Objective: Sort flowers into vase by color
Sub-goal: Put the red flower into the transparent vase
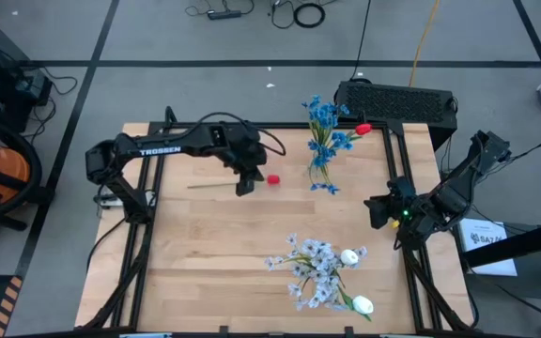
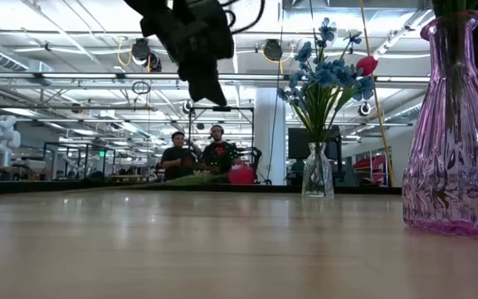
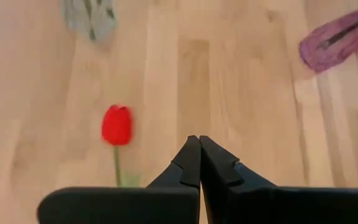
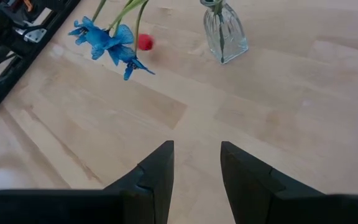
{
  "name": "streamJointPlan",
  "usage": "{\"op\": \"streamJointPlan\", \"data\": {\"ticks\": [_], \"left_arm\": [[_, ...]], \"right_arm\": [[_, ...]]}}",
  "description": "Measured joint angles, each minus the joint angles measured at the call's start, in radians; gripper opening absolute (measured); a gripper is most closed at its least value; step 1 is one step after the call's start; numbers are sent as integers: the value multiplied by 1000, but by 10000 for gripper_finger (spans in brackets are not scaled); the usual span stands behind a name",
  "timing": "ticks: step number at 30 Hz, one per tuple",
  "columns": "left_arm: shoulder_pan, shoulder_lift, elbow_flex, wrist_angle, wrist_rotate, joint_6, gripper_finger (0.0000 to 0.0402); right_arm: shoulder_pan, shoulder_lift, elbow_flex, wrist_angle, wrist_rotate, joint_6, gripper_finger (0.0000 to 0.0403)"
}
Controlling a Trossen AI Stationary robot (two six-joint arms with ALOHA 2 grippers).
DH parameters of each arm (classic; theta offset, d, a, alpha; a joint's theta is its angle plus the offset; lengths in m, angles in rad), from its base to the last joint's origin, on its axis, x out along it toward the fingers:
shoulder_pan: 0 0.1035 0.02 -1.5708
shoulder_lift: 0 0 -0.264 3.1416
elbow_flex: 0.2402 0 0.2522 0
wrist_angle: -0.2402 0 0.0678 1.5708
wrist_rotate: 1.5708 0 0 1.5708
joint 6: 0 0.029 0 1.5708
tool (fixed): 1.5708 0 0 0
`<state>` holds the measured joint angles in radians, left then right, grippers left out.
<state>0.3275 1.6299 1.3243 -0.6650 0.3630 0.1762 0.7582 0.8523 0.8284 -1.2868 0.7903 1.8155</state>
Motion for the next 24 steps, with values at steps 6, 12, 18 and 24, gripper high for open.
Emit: {"op": "streamJointPlan", "data": {"ticks": [6,12,18,24], "left_arm": [[-8,27,0,-53,1,-43,4],[-9,31,0,-97,-53,-142,45],[-12,46,-23,-93,-155,-143,106],[-27,130,-35,-32,-434,-114,129]], "right_arm": [[0,0,0,-3,0,-55,123],[0,0,0,-2,0,-94,123],[0,0,0,8,-5,-108,123],[0,0,0,33,-6,-171,123]]}}
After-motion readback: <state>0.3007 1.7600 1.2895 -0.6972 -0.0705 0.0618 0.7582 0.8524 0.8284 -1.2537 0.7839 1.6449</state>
